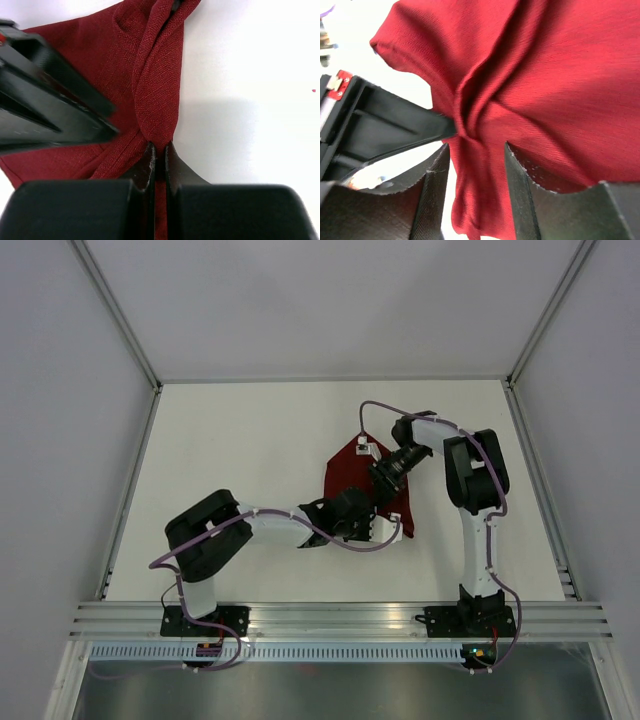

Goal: Fold the napkin, place the utensils inside, and roll it up
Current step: Roll the napkin at the center of the board.

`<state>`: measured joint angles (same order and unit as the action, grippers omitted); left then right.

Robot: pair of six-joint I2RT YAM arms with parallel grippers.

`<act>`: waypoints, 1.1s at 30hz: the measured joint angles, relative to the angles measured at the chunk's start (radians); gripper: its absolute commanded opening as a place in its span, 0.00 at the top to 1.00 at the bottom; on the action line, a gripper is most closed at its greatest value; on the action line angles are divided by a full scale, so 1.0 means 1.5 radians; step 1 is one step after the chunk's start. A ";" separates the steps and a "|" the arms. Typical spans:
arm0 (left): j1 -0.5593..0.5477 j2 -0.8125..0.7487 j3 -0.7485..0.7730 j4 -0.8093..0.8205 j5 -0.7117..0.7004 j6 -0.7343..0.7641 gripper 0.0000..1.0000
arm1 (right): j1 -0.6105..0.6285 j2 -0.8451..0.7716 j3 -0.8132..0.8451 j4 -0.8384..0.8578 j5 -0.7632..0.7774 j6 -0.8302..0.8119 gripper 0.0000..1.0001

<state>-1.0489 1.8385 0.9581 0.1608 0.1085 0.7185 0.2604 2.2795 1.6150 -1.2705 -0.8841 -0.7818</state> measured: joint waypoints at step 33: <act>0.210 0.180 0.260 -0.285 0.523 -0.227 0.98 | -0.034 -0.721 -0.601 0.566 0.152 0.035 0.41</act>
<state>-0.7338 2.1078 1.3483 -0.2665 0.8925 0.3782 0.2089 1.1984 0.7136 -0.4213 -0.6556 -0.7296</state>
